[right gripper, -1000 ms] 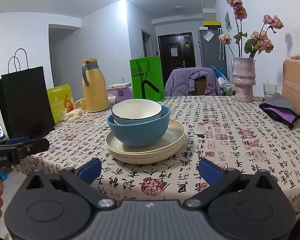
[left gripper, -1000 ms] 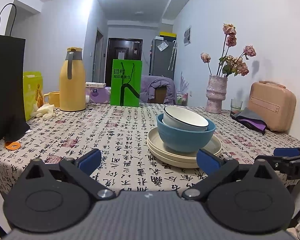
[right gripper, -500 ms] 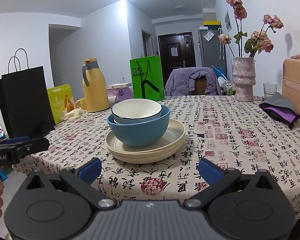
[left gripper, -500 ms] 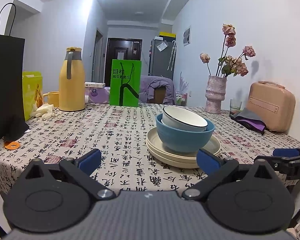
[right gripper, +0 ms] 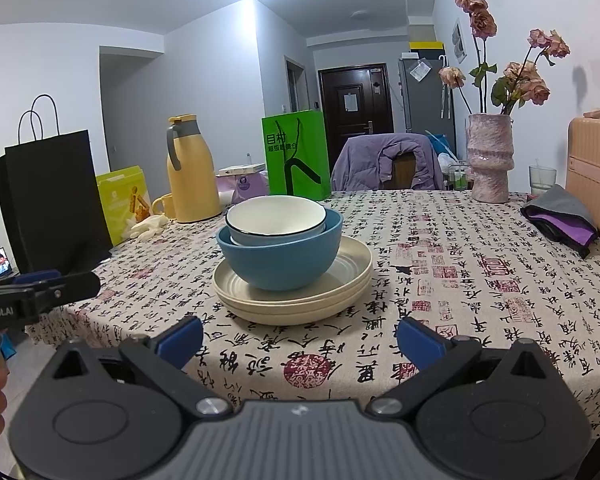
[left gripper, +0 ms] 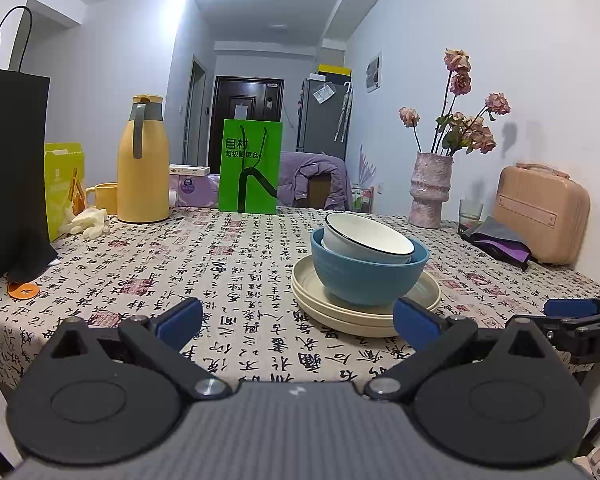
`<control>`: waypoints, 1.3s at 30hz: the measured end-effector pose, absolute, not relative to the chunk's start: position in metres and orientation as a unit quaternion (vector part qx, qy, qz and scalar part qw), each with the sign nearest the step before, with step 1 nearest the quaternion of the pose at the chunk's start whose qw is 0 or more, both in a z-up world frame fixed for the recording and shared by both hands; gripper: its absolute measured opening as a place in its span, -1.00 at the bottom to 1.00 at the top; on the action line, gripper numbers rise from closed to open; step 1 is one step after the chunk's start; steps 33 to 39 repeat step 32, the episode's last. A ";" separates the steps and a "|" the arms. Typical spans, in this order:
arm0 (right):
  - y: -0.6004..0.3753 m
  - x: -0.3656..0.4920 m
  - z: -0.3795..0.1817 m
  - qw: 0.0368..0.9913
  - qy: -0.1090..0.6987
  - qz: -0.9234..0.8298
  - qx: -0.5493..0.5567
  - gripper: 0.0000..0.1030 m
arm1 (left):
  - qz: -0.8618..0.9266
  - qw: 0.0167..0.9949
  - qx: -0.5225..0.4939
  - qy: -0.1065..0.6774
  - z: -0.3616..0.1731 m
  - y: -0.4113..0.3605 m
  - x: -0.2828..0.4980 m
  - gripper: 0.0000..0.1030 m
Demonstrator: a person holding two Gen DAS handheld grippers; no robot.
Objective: Organize plates and bowls
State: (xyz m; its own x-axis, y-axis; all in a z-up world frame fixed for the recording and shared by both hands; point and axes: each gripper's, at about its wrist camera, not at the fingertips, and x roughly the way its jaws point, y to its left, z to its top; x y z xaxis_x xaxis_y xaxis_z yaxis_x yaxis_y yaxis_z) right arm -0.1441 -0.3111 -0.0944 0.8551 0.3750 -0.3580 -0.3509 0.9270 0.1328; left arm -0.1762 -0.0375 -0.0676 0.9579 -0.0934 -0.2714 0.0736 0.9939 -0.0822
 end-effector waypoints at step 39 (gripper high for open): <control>-0.309 -0.145 -0.095 0.962 0.192 0.189 0.031 1.00 | -0.046 0.988 -0.034 0.141 -0.068 -0.038 -0.177 1.00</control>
